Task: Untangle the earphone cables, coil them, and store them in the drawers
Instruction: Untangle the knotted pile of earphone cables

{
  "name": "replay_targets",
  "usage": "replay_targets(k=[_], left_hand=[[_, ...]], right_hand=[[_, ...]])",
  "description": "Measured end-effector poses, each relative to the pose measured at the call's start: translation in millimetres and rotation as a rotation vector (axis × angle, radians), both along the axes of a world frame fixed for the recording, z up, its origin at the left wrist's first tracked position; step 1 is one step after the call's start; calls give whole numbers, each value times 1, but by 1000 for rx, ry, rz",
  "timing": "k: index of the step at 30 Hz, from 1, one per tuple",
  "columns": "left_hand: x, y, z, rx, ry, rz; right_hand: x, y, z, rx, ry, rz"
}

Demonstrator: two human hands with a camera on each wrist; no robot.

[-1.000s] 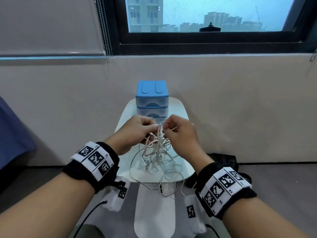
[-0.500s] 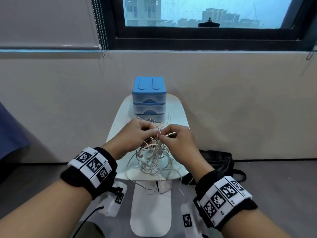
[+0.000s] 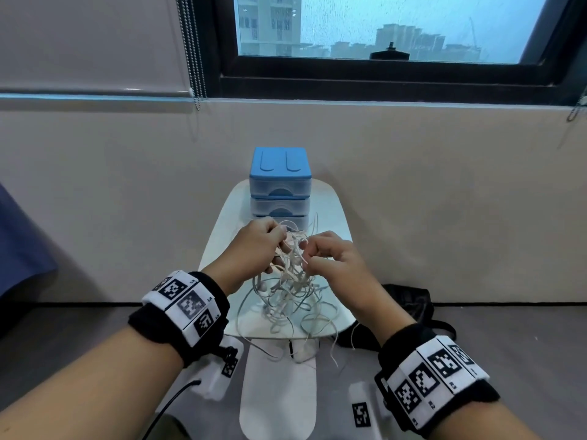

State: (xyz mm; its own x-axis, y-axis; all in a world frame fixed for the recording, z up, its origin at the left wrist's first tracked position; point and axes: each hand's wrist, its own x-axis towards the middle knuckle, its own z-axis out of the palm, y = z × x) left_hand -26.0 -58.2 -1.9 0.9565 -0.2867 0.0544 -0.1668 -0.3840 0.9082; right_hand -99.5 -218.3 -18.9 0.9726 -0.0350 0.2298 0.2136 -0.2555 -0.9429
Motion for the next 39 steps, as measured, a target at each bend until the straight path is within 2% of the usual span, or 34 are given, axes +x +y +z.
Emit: replay_targets(k=[4, 11, 14, 18, 24, 25, 27, 31, 35, 39], left_hand=[[3, -2, 0, -16, 41, 69], [9, 2, 2, -122, 77, 118], [7, 4, 4, -152, 83, 56], [0, 3, 1, 25, -19, -90], [1, -1, 3, 8, -40, -44], [2, 0, 5, 17, -48, -44], [3, 2, 7, 29, -65, -51], [-2, 2, 13, -96, -135, -131], [-6, 3, 13, 17, -304, -248], [-5, 2, 9, 113, -295, -288]], right_hand=[[-3, -5, 1, 152, 24, 62], [10, -13, 1, 96, 3, -145], [13, -13, 11, 106, 2, -172], [15, -6, 28, 119, -12, -157], [17, -1, 59, 522, 101, 77], [18, -2, 62, 527, 123, 88], [21, -5, 66, 408, 133, 103], [24, -8, 67, 286, 168, 196], [23, -9, 69, 294, 155, 314], [22, -14, 78, 472, 116, 425]])
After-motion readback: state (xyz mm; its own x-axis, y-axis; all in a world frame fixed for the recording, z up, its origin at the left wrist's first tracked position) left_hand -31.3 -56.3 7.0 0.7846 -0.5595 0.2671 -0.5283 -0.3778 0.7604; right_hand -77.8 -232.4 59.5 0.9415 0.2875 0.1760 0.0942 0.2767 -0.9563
